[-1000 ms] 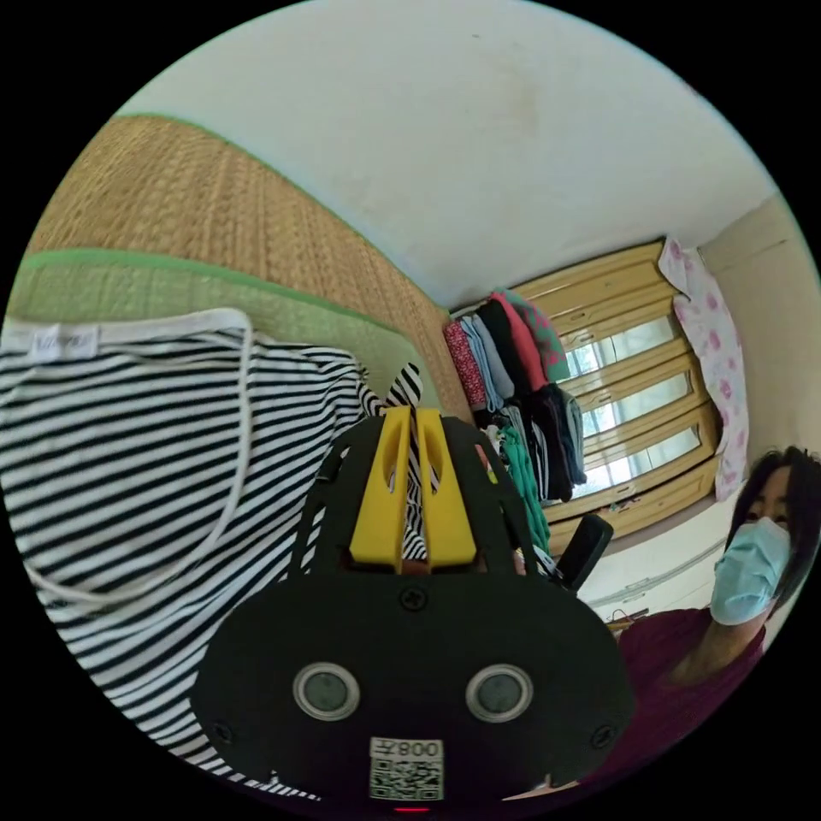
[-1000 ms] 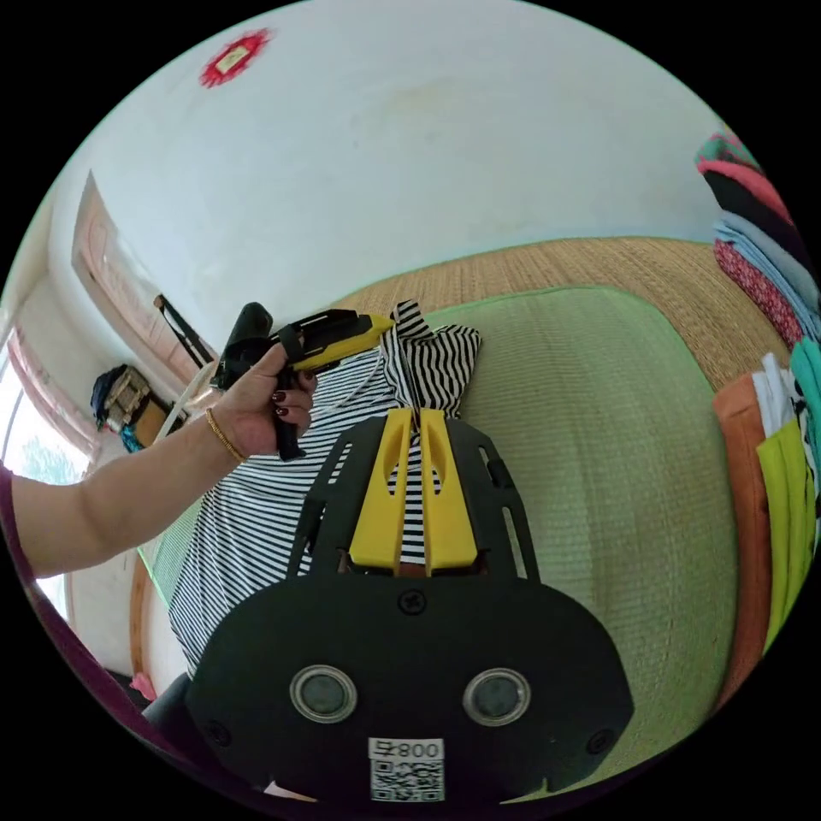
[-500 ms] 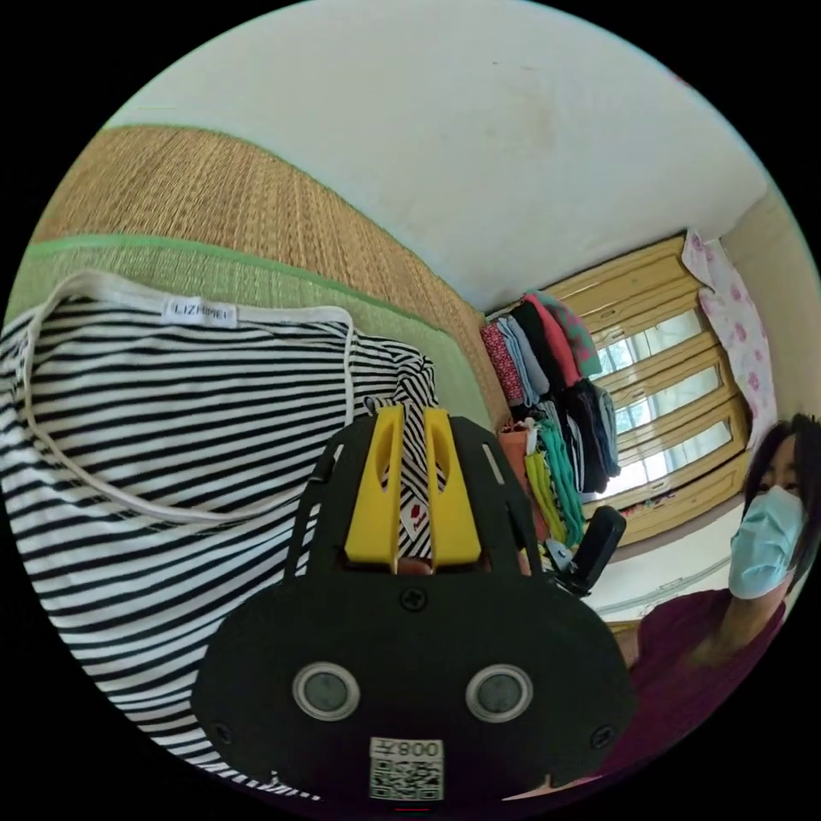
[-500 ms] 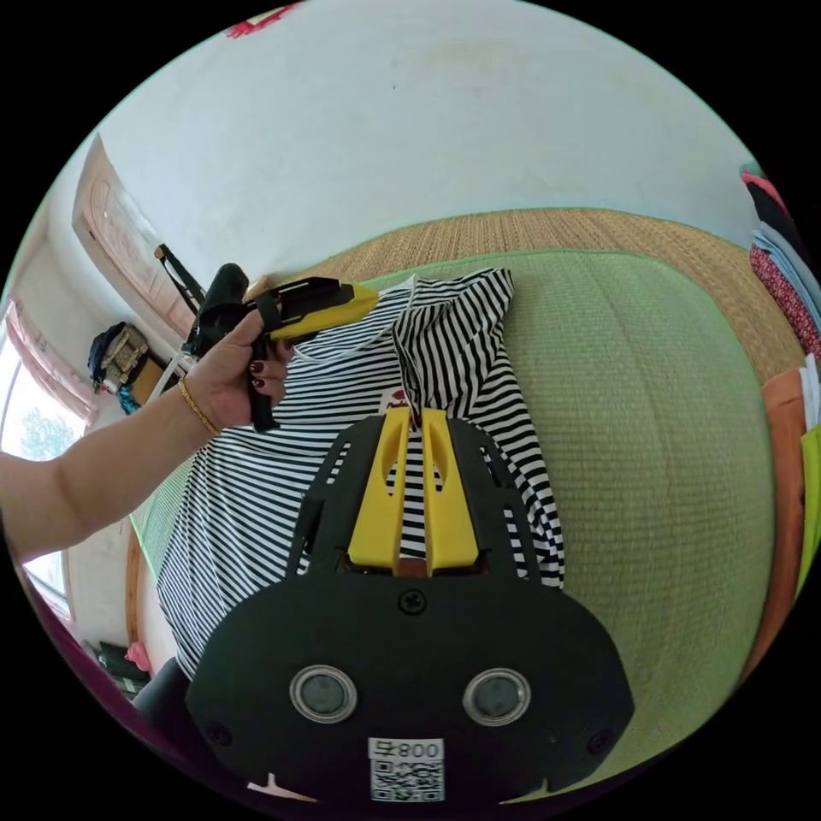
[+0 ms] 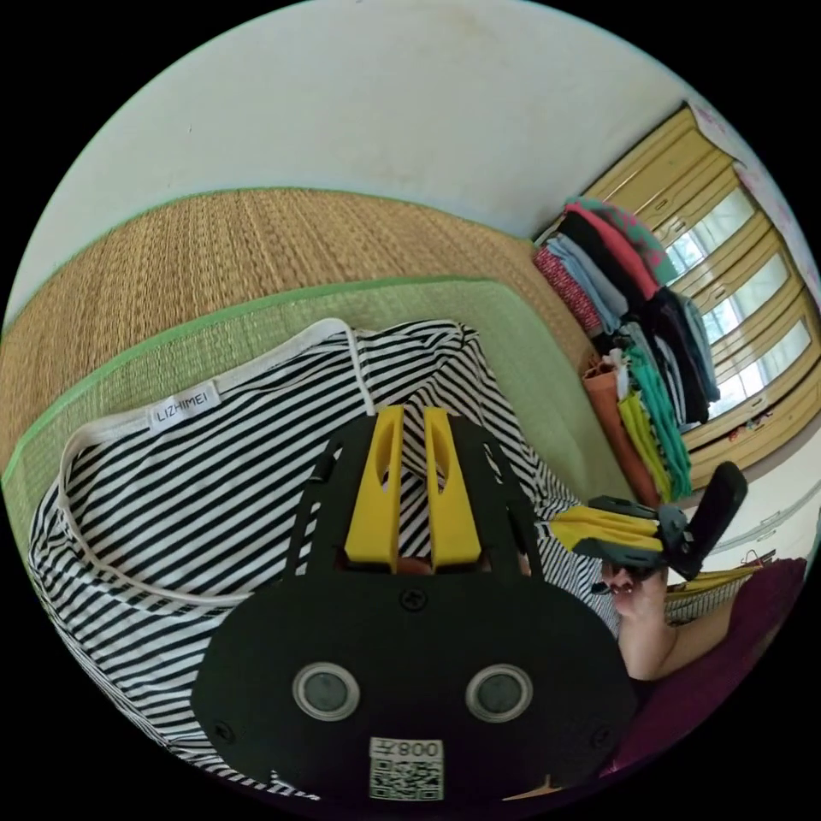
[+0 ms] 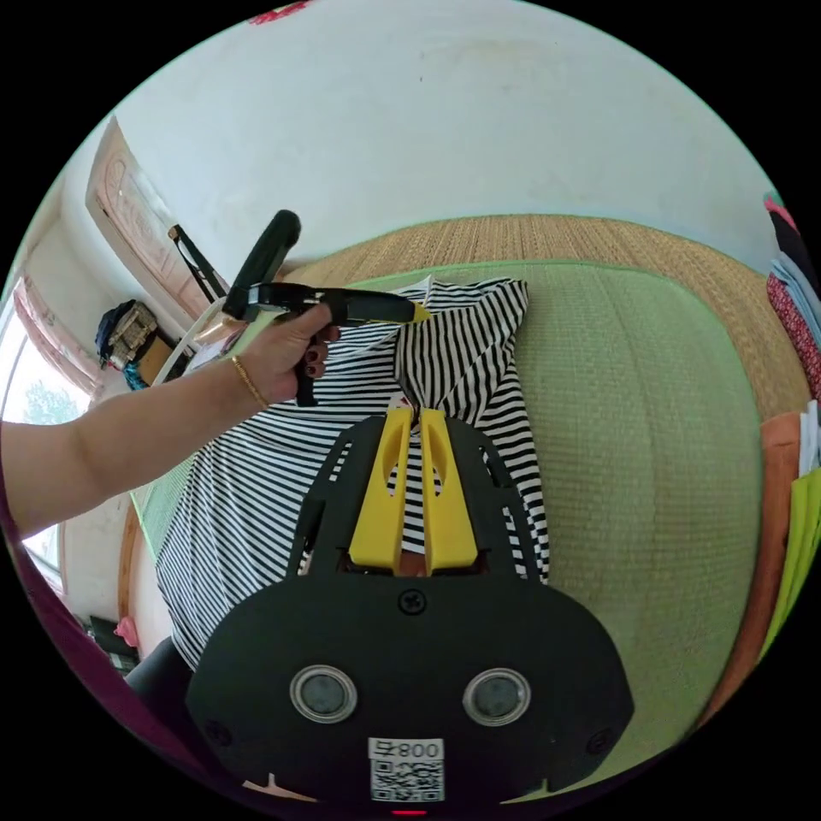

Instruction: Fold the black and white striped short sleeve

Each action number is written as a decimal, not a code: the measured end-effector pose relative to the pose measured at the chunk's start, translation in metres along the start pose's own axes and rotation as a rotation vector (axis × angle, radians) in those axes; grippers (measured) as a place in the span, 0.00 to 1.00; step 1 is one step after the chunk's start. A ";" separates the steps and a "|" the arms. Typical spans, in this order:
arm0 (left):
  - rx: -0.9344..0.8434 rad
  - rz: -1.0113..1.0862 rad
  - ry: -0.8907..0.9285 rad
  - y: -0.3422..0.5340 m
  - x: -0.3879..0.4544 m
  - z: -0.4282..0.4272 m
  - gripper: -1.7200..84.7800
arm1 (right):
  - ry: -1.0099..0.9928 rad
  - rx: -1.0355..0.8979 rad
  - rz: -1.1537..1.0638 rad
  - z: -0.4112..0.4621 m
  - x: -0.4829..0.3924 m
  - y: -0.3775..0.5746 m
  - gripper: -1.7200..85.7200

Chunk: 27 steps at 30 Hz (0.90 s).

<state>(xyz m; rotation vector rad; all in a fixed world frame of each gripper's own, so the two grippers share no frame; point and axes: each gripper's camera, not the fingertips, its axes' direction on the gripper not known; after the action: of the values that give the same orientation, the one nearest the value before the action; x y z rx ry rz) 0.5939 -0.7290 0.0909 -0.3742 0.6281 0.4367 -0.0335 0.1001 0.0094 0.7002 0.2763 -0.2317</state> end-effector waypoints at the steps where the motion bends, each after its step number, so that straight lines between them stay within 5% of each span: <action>1: 0.007 0.022 -0.007 -0.001 0.007 -0.002 0.07 | 0.014 -0.006 -0.001 0.001 0.001 -0.003 0.03; 9: -0.070 0.143 0.048 -0.017 0.042 0.021 0.09 | -0.022 -0.064 -0.107 0.002 -0.010 -0.013 0.04; 20: -0.045 0.133 0.000 -0.046 0.044 0.034 0.12 | 0.198 -0.075 -0.089 0.012 0.001 -0.011 0.11; 27: -0.109 0.151 -0.024 -0.060 0.052 0.061 0.07 | 0.245 -0.091 -0.063 0.018 0.016 -0.006 0.06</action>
<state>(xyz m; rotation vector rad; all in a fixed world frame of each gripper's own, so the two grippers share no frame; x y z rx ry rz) 0.6909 -0.7374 0.1161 -0.4257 0.6126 0.6201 -0.0176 0.0819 0.0139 0.6306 0.5400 -0.1924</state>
